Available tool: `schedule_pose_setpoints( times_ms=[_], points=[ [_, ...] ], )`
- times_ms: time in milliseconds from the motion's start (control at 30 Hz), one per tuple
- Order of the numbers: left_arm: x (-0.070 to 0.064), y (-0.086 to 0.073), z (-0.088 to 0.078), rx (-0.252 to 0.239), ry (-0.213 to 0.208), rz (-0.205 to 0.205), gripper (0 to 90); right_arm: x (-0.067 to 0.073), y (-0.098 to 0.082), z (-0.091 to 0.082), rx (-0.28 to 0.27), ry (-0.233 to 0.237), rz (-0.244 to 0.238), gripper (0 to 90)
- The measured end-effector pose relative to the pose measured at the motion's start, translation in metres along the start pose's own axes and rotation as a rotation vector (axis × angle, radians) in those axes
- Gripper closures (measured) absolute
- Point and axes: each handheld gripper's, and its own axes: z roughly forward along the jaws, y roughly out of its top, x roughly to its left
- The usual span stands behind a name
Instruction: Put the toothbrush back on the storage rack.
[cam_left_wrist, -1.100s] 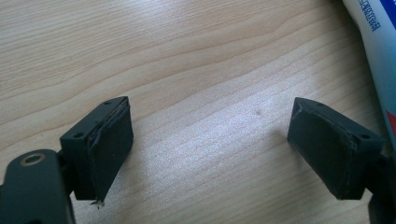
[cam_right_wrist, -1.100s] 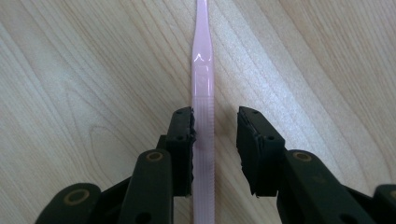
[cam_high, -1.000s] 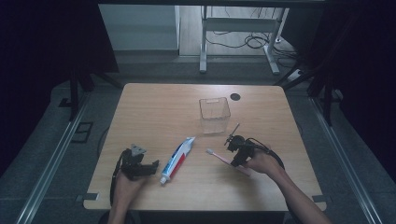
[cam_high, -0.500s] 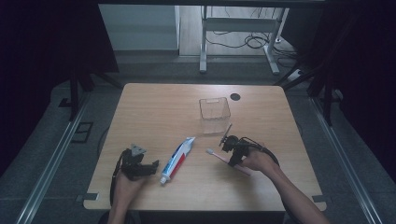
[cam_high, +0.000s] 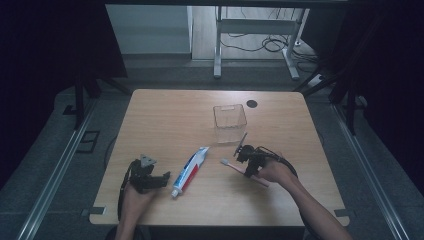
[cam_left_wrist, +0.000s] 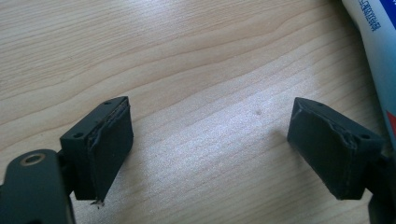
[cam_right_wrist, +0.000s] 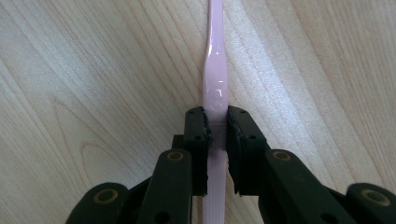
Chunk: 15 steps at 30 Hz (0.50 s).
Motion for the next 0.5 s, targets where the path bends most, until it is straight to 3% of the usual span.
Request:
schedule_pose_setpoints(
  times_ms=[500],
  points=[
    [0.0, 0.0, 0.0, 0.005, 0.001, 0.006, 14.5, -0.006, -0.008, -0.023, -0.084, 0.022, 0.037, 78.3]
  ],
)
